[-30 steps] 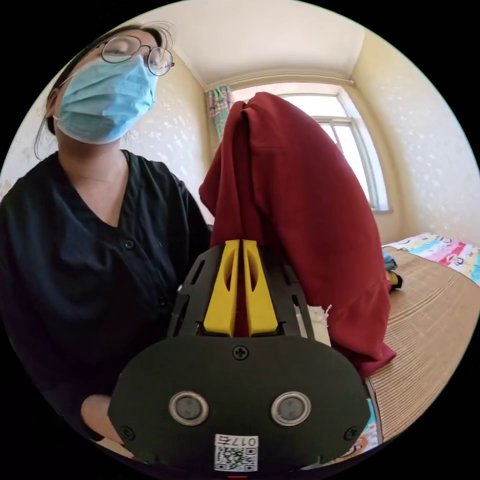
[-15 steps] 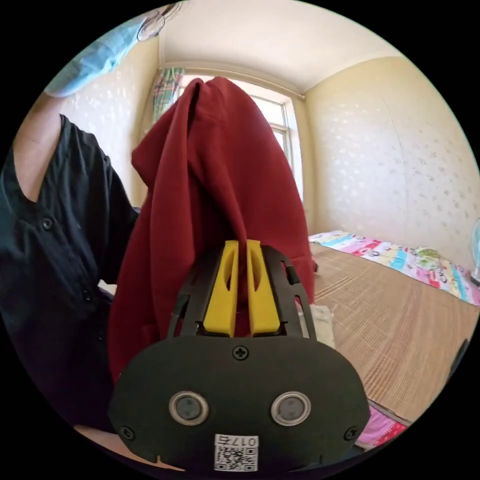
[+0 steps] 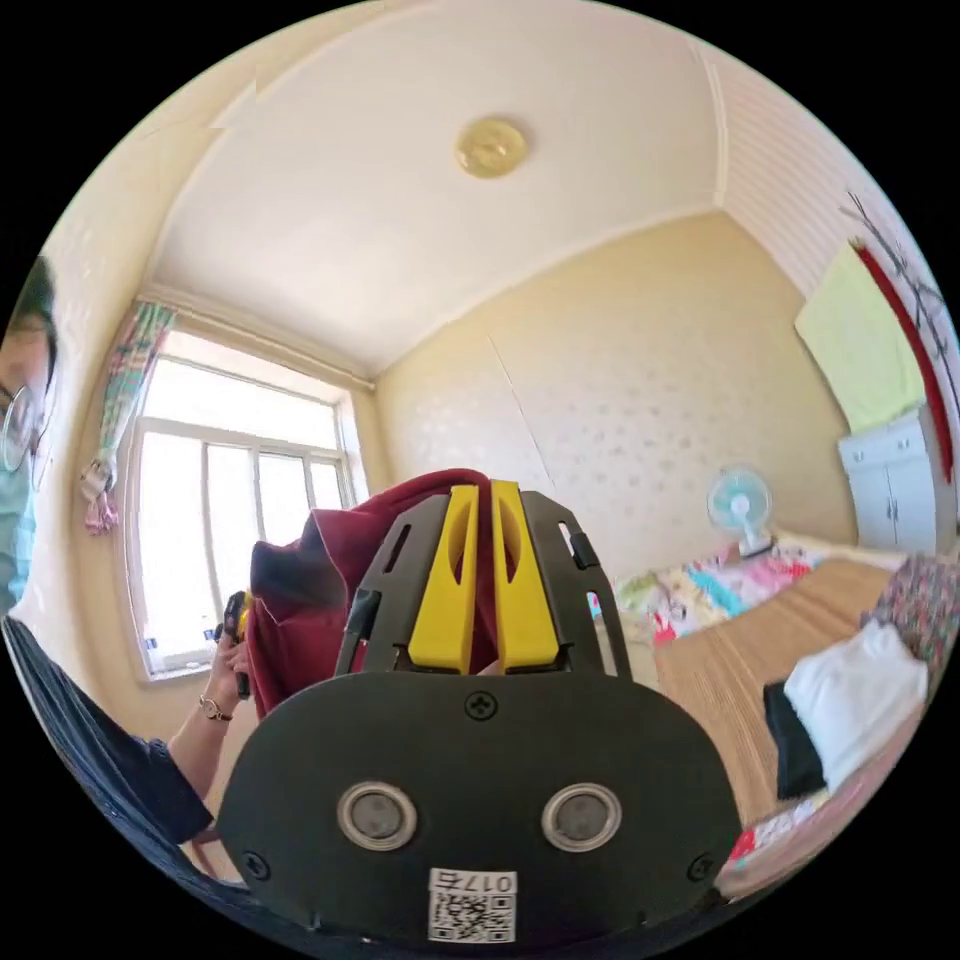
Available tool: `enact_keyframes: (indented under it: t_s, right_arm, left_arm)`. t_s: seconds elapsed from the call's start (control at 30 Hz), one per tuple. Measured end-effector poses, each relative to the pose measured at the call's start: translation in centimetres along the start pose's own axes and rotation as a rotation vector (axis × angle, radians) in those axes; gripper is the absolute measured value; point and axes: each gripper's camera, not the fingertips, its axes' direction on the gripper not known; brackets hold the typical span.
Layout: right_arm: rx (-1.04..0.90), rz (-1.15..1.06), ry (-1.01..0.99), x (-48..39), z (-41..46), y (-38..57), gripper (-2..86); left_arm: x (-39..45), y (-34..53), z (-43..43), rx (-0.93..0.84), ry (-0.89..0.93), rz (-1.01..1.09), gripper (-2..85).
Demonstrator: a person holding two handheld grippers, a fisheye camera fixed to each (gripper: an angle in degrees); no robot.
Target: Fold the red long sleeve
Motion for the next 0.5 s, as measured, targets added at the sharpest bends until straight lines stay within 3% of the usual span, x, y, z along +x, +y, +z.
enact_keyframes:
  t_s: [0.1, 0.23, 0.37, 0.5]
  right_arm:
    - [0.057, -0.129, 0.05, -5.4, -0.1, -2.7, 3.1]
    - [0.085, -0.393, 0.041, -11.8, -0.1, -5.0, 3.1]
    - [0.08, -0.568, 0.205, -15.5, -1.1, -6.0, 2.8]
    - [0.069, -0.682, 0.201, -16.8, -2.0, -5.1, 2.9]
  left_arm:
    - [2.4, -3.3, 1.6, -0.163, -0.188, 0.037, 3.7]
    - [6.1, -5.8, 4.1, -0.145, -0.444, 0.067, 3.7]
    - [12.2, -5.4, 5.6, 0.217, -0.591, 0.113, 3.7]
    - [16.0, -3.3, 7.3, 0.574, -0.657, 0.204, 3.7]
